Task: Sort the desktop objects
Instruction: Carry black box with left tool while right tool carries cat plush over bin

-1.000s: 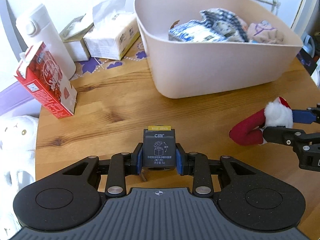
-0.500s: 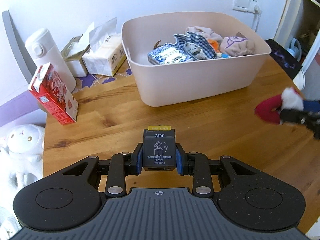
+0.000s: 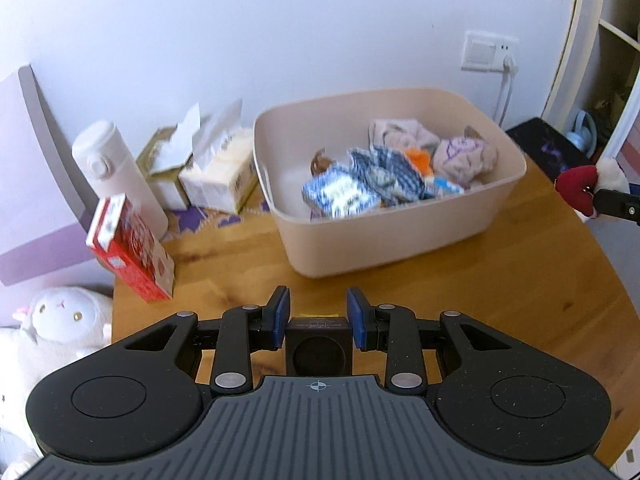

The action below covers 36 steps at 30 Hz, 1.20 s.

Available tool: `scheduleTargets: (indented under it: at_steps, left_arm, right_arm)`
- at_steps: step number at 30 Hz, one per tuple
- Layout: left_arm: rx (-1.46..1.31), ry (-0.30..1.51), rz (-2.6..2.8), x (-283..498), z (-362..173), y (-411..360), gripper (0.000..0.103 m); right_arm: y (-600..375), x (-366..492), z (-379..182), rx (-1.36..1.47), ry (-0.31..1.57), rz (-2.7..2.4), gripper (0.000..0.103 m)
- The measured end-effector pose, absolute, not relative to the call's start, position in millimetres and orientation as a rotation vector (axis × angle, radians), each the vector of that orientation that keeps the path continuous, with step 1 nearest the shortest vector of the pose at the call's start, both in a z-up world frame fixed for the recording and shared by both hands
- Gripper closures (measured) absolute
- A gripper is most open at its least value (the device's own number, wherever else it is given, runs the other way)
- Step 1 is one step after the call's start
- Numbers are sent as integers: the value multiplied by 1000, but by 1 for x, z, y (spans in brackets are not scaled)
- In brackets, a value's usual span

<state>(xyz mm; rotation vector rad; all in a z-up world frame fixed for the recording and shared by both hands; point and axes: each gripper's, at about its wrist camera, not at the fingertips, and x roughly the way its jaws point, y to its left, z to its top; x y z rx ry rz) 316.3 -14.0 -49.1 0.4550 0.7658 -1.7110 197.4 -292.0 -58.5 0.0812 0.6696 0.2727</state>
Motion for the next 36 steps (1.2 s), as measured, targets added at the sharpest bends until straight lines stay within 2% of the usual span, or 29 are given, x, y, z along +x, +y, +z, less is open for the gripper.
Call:
scheduleTargets:
  at_steps: [20,36]
  left_arm:
    - [336,636,-1691,304,16,-75,71]
    - [354,621,-1602,284,23,-140,71]
  right_arm:
    - [-276,262,-32,57,559,343,48]
    - [-270,332,-31,-3,521,377,48]
